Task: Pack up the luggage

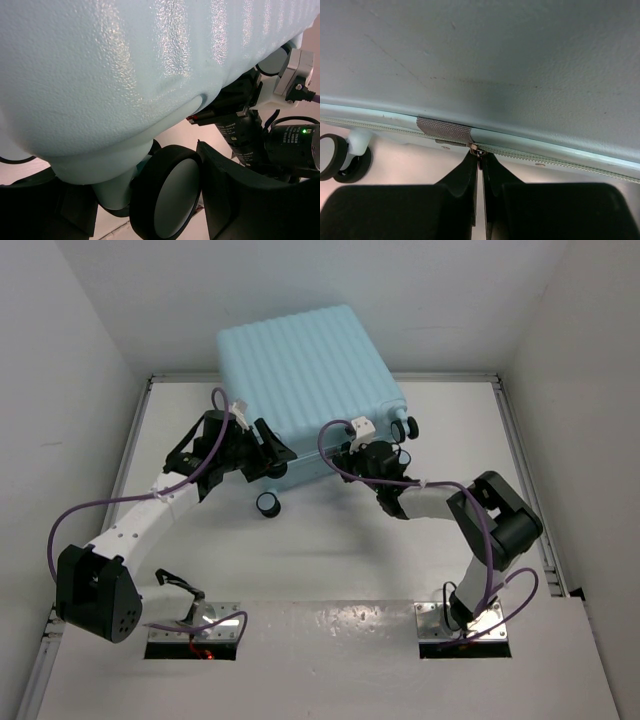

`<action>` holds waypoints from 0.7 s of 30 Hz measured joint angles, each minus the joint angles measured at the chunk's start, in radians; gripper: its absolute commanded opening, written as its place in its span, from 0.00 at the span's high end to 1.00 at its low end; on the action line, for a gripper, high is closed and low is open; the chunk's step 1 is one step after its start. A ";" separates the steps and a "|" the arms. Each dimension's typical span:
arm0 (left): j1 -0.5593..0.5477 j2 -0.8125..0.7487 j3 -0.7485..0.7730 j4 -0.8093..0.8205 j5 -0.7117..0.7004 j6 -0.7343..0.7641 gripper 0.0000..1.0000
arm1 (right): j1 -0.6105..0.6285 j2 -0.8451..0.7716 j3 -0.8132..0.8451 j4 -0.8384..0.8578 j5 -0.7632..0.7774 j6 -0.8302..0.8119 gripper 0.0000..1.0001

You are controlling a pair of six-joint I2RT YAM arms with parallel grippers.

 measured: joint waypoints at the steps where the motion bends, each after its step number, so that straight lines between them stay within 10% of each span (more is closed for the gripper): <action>1: 0.000 0.000 0.000 0.000 0.000 0.000 1.00 | 0.000 0.000 0.001 -0.002 0.002 0.001 0.95; 21: 0.033 0.000 0.003 -0.023 0.027 0.007 1.00 | -0.057 -0.084 -0.033 -0.089 0.101 0.039 1.00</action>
